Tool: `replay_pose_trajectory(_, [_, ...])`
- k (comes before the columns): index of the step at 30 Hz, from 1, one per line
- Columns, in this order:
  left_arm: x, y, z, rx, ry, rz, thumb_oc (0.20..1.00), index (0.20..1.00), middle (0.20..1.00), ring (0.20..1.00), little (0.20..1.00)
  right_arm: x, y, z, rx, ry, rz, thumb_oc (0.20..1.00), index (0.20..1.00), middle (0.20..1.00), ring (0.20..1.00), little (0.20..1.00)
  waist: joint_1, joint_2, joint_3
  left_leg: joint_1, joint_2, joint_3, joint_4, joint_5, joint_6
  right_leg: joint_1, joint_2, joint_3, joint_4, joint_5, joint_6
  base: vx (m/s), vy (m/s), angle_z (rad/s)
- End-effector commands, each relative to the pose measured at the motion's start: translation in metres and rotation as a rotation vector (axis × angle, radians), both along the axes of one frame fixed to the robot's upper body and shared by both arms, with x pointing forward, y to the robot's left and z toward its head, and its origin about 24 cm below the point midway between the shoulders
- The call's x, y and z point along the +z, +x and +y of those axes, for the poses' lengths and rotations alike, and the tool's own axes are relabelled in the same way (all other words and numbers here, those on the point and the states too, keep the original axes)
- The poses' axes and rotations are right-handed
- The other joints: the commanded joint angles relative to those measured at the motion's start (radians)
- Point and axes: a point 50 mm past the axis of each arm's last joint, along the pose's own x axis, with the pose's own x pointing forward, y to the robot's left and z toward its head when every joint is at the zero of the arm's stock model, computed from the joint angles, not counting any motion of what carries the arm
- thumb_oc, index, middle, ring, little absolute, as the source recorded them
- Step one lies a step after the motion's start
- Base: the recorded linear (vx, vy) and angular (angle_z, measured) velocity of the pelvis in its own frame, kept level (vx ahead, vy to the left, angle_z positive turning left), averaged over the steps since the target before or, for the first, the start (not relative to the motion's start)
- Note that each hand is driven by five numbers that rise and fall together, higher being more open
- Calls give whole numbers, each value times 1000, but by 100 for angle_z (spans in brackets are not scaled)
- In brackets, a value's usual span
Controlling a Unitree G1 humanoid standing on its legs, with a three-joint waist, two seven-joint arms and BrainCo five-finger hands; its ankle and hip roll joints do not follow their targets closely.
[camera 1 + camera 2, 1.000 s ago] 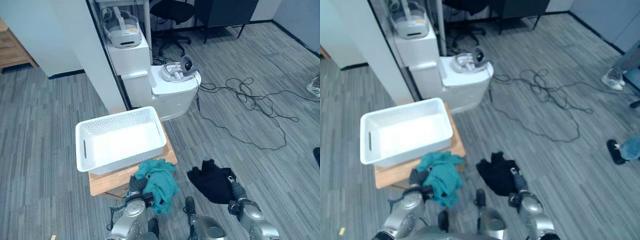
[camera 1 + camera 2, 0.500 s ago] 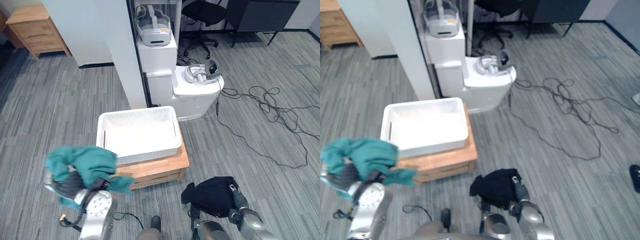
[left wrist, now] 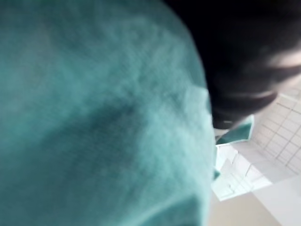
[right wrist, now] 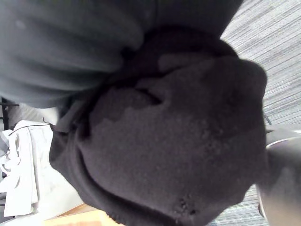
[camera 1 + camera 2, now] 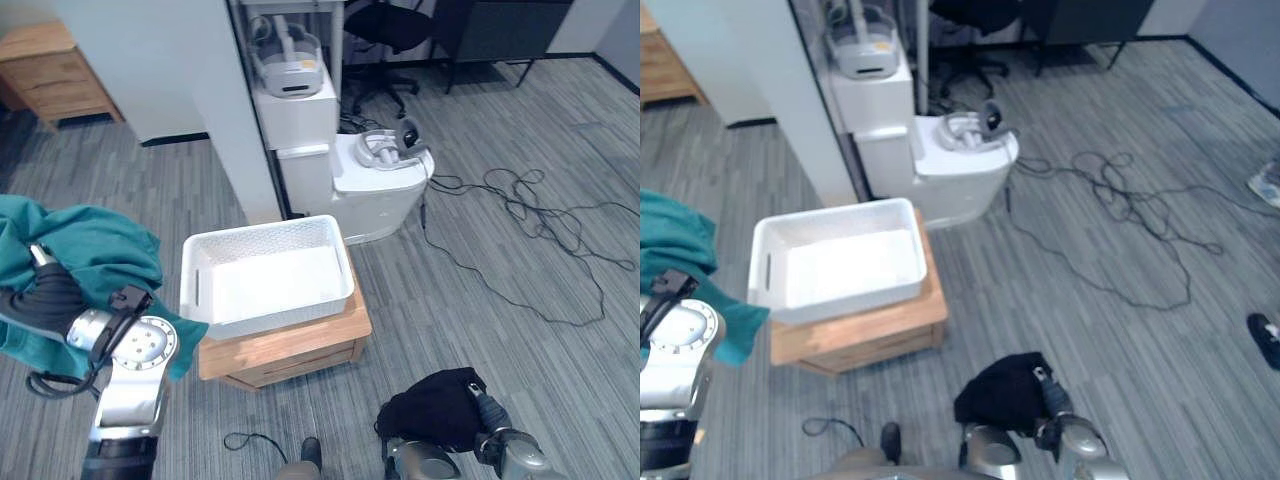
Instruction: Tidy up the quilt and then pick up the clothes from the bed and put them into the laundry hamper.
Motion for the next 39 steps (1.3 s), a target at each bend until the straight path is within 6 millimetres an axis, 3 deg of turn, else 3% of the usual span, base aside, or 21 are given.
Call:
replay_pose_trajectory(1, [21, 14, 18, 119, 156, 64, 200, 200, 200, 200, 200, 9, 13, 3, 96, -19, -41, 200, 200, 200, 200, 200, -38, -14, -23, -83, 41, 53, -8, 19, -27, 38, -58, 9, -8, -80, 82, -14, 36, -34])
replay_pose_trajectory(2, [26, 21, 26, 167, 163, 90, 200, 200, 200, 200, 200, 10, 16, 2, 107, -29, -43, 200, 200, 200, 200, 200, -46, -13, -11, -88, 46, 64, -8, 23, -29, 30, -57, 17, -8, -77, 84, -14, 30, -27])
replay_pose_trajectory(5, [27, 22, 26, 166, 163, 88, 200, 200, 200, 200, 200, 10, 17, 2, 107, -29, -44, 200, 200, 200, 200, 200, -44, -13, -10, -88, 46, 65, -8, 23, -29, 30, -57, 18, -8, -77, 84, -43, 22, -28])
replay_pose_trajectory(6, [50, 33, 67, 337, 142, 142, 200, 200, 200, 200, 200, 17, 29, -7, 143, -71, -58, 200, 200, 200, 200, 200, -80, -15, 46, -123, 69, 101, 5, 31, -35, -5, -51, 40, -8, -67, 92, -160, 54, -9])
replay_pose_trajectory(8, [77, 38, 89, 405, 210, 190, 200, 200, 200, 200, 200, 22, 38, -12, 137, -80, -69, 200, 200, 200, 200, 200, -88, -34, 85, -156, 84, 122, 12, 38, -38, -38, -40, 65, -8, -54, 92, -157, 21, -23])
replay_pose_trajectory(14, [126, 45, 106, 452, 272, 268, 200, 200, 200, 200, 200, 30, 45, -15, 147, -52, -104, 200, 200, 200, 200, 200, -116, -83, 158, -246, 102, 135, 32, 41, -32, -111, -15, 104, -6, -30, 92, -95, -37, -19])
replay_pose_trajectory(19, [131, 56, 107, 455, 245, 387, 200, 200, 200, 200, 200, 34, 51, -14, 146, -29, -152, 200, 200, 200, 200, 200, -126, -106, 200, -293, 102, 141, 39, 41, -28, -150, -10, 107, 0, -25, 93, -43, -12, 5])
replay_pose_trajectory(20, [131, 58, 108, 445, 223, 420, 457, 457, 457, 457, 457, 35, 53, -13, 145, -22, -160, 200, 200, 200, 200, 200, -127, -111, 206, -302, 102, 143, 39, 43, -28, -159, -10, 107, -1, -23, 94, -63, -28, 0])
replay_pose_trajectory(21, [124, 61, 111, 408, 167, 483, 1000, 1000, 1000, 1000, 1000, 37, 54, -12, 149, -13, -170, 200, 200, 200, 200, 200, -129, -115, 215, -312, 103, 144, 37, 45, -29, -169, -8, 109, -1, -22, 95, -63, -17, -3])
replay_pose_trajectory(24, [116, 73, 105, 311, 232, 610, 1000, 1000, 1000, 1000, 1000, 45, 61, -11, 153, 2, -206, 200, 200, 200, 200, 200, -135, -116, 244, -324, 99, 143, 21, 52, -27, -191, -6, 112, 3, -24, 93, -40, 16, -15])
replay_pose_trajectory(33, [102, 89, 85, 159, 280, 582, 1000, 1000, 1000, 1000, 1000, 62, 71, -19, 172, -21, -288, 200, 200, 200, 200, 200, -154, -76, 252, -353, 80, 149, 15, 57, -27, -232, -15, 123, 17, -38, 87, -17, 57, -6])
replay_pose_trajectory(39, [76, 93, 54, -50, 131, 207, 1000, 1000, 1000, 1000, 1000, 63, 71, -19, 87, -26, -348, 200, 200, 200, 200, 200, -137, -52, 250, -297, 64, 117, 13, 43, -23, -175, -21, 113, 21, -57, 76, 0, 0, 0])
